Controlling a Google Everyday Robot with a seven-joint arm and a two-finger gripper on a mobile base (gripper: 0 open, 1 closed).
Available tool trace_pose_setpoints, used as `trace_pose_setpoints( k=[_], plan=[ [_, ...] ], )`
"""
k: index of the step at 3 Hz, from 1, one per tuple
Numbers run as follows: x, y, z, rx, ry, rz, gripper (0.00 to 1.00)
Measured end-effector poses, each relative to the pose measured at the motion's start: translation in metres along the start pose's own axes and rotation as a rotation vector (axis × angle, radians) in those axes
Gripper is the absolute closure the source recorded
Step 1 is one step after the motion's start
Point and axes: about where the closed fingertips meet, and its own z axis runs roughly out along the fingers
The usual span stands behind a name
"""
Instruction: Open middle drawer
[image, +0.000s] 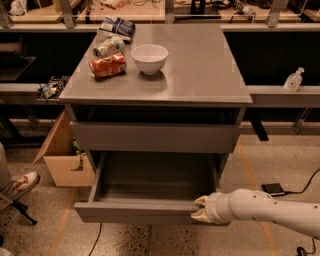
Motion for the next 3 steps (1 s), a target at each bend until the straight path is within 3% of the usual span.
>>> trace_pose_setpoints(
  k=[3],
  plan=[
    [0.006, 0.01, -0.01, 0.003, 0.006, 0.014, 1.0]
  ],
)
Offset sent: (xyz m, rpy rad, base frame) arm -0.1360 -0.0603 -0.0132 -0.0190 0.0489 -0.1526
